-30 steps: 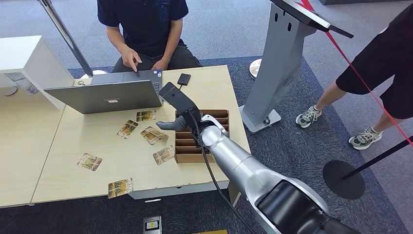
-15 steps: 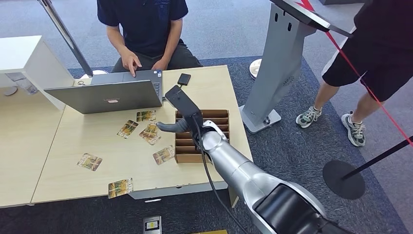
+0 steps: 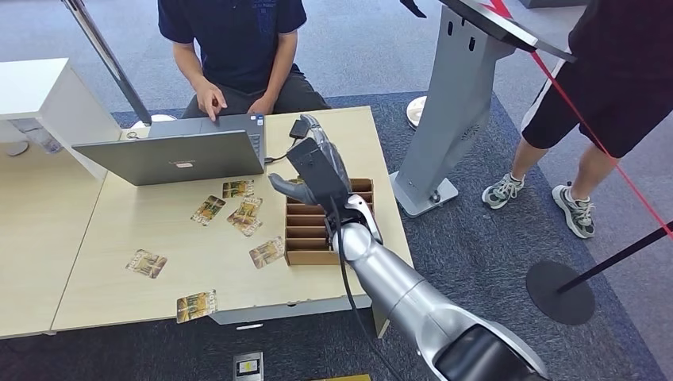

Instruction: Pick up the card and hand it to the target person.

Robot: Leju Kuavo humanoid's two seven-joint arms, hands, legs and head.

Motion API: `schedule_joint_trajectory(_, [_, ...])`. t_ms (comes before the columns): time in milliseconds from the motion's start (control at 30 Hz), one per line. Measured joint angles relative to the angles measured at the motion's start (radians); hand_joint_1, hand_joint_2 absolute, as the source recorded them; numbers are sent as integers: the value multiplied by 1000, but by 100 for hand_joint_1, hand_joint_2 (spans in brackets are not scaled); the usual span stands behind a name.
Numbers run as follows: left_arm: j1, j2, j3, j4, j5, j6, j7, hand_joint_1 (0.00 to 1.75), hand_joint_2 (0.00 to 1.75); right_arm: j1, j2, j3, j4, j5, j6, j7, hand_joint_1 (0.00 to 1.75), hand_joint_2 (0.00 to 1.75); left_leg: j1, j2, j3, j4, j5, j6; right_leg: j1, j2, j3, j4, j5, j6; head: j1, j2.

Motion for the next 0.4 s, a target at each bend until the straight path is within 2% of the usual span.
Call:
schedule_joint_trajectory(167, [4,3,9,0,3,-2,-4,0,0,68,-68,1,-181,122,-55,81,0,175,0,0,0,0,0,0,0,0,0,0,0,0,0,0])
schedule_joint_trajectory(400, [5,4,18,0,6,-2,0,0,0,177,-152,0,-358,234,-57,177,0,175,0,0,0,0,0,0,0,0,0,-1,0,0,0,0])
